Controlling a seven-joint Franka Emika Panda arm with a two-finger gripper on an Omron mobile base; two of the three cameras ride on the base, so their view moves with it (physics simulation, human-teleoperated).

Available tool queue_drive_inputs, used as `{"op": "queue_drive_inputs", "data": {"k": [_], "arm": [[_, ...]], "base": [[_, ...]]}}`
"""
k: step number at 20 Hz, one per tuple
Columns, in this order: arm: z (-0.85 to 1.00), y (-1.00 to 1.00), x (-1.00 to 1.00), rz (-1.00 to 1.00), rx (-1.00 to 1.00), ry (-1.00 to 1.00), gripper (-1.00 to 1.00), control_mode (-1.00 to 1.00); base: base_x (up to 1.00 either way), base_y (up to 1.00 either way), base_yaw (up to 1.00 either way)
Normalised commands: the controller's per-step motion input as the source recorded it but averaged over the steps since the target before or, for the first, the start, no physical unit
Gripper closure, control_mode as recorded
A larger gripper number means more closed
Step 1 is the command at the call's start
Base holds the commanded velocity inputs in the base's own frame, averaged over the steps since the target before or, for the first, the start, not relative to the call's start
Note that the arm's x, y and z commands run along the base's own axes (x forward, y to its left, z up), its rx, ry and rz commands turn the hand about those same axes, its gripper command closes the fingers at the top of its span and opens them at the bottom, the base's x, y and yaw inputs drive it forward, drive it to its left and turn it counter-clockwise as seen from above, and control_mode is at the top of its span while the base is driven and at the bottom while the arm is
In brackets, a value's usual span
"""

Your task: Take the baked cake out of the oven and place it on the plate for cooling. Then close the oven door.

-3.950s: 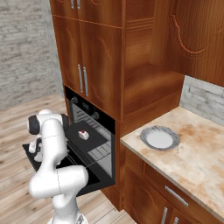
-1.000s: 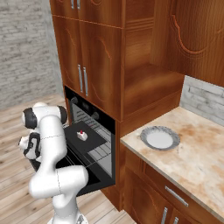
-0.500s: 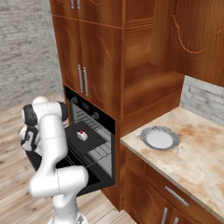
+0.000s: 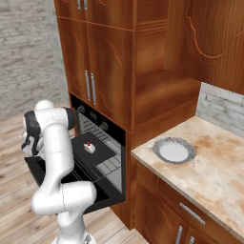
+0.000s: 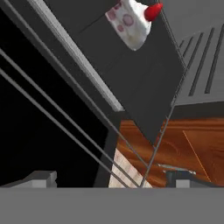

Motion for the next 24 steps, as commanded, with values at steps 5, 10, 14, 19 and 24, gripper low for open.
{"op": "queue_drive_inputs", "data": {"k": [5, 10, 14, 19, 24], "arm": [[0.17, -0.12, -0.01, -0.14, 0.05, -0.19, -1.00, -1.00], [0.08, -0.05, -0.03, -0.21, 0.12, -0.27, -1.00, -1.00], [0.17, -0.16, 0.00, -0.22, 0.17, -0.20, -1.00, -1.00], [0.24, -0.17, 0.00, -0.15, 0.12, -0.15, -1.00, -1.00], [0.24, -0.24, 0.00, -0.07, 0.06, -0.12, -1.00, -1.00]], "base": [[0.00, 0.00, 0.00], [0.00, 0.00, 0.00], [0.00, 0.00, 0.00], [0.00, 0.00, 0.00], [0.00, 0.00, 0.00]]}}
